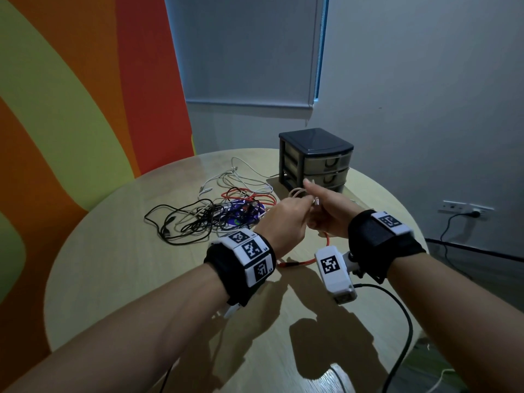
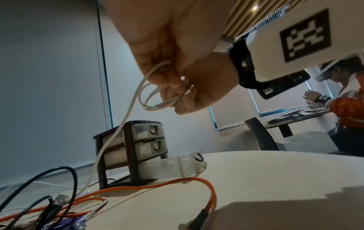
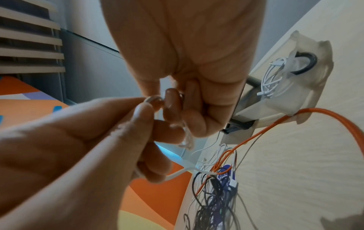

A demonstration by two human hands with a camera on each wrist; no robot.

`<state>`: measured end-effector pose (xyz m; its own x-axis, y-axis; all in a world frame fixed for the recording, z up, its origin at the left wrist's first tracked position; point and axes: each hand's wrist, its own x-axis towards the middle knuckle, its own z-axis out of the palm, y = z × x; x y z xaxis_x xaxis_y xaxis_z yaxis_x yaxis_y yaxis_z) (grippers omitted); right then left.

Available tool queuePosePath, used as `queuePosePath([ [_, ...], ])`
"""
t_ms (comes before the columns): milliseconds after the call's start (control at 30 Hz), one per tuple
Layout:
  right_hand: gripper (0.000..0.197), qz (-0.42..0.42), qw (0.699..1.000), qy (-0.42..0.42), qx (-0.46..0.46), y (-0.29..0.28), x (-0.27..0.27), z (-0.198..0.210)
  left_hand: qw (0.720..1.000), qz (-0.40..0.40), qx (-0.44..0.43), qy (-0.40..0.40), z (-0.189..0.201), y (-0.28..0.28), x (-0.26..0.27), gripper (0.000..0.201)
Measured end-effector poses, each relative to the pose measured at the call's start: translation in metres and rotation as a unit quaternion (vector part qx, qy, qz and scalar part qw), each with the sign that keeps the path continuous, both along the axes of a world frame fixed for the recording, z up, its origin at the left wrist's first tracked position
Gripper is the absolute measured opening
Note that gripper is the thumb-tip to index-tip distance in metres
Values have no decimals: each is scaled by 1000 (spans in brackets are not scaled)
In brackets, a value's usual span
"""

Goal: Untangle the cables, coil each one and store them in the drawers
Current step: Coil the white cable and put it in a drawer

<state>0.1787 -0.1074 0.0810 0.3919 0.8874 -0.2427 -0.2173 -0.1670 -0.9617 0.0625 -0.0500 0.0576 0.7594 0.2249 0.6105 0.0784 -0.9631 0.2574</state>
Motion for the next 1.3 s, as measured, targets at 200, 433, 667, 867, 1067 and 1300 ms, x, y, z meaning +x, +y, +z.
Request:
queuePosePath([
  [200, 37, -3, 999, -41, -20, 0, 6, -8, 992, -27, -121, -9, -7, 1, -4, 19],
  [433, 39, -134, 988, 37, 60, -4, 28, 2, 931, 28, -323, 170, -17, 30, -26, 44],
  [667, 42, -8, 998, 41, 47, -11, 31, 3, 926, 123, -317, 163, 2, 57, -44, 47],
  [867, 41, 28, 999, -19, -37, -9, 17, 4, 944, 122, -298, 67, 47, 61, -33, 25],
  [1067, 39, 68, 996, -41, -39, -7, 9, 11, 977, 151, -145, 31, 83, 50, -13, 17],
  [1300, 39, 108, 994, -10, -34, -13, 5, 12, 969, 212, -75, 103, 70, 42, -6, 14],
])
